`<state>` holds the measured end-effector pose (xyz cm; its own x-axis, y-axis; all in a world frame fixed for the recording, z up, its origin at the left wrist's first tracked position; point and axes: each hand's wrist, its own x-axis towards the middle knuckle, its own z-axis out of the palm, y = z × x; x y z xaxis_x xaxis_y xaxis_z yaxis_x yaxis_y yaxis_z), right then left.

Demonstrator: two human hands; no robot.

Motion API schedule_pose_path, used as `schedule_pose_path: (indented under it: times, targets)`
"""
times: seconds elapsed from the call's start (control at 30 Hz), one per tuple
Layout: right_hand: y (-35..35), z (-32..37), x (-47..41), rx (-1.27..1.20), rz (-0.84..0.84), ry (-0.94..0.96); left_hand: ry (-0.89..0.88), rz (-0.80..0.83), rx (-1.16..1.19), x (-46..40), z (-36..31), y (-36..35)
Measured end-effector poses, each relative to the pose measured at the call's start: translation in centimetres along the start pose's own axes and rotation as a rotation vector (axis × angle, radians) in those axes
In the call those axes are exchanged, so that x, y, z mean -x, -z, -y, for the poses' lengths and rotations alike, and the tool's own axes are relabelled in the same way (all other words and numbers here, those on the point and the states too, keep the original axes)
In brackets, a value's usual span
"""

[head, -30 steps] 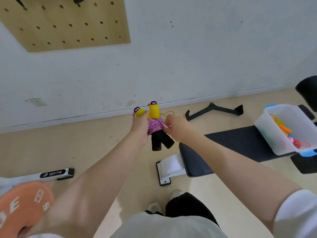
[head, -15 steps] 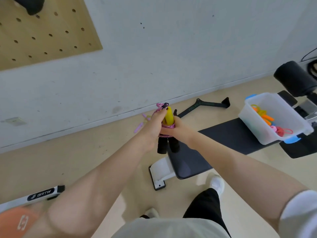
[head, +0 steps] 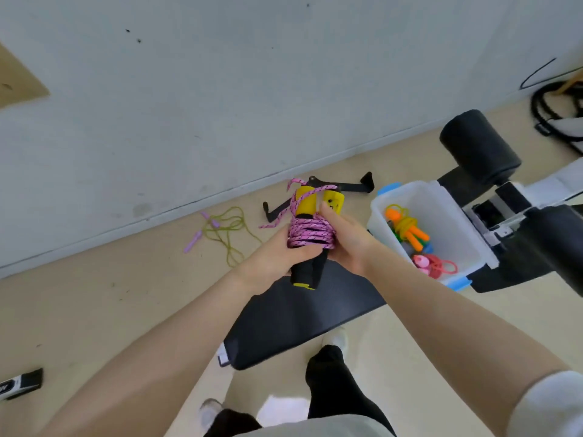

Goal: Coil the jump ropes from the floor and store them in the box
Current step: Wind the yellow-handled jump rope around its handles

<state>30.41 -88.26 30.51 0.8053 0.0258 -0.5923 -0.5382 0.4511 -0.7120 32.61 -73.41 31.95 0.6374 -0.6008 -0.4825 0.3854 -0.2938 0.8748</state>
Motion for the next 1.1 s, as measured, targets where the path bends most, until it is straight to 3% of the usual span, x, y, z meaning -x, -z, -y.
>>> schedule_pose_path:
  times: [0.3,0.47,0.53,0.63,0.87,1.0,1.1]
  targets:
    - [16.0,3.0,-3.0,0.022,-0.168,-0.095,0.07,0.136,-0.184,-12.5,0.2,-10.4]
    - [22.8,2.3,-5.9,0.494,-0.472,0.042,0.094,0.227,-0.604,-19.2,2.4,-14.2]
    - [25.4,1.7,-7.7,0.672,-0.503,0.058,0.103,0.158,-0.732,-21.2,3.3,-15.1]
    - [29.0,1.3,-11.2,0.813,-0.479,0.003,0.057,0.019,-0.728,-23.9,5.0,-15.7]
    - [32.3,-3.3,-14.6,0.818,-0.186,-0.039,0.083,0.017,-0.669,-27.1,9.0,-15.9]
    - [31.7,-5.2,-15.0,1.603,-0.302,-0.044,0.202,0.084,-0.626,-27.9,9.2,-15.3]
    - [30.7,-5.2,-14.8,1.799,-0.355,-0.034,0.141,0.024,-0.903,-28.7,7.5,-16.2]
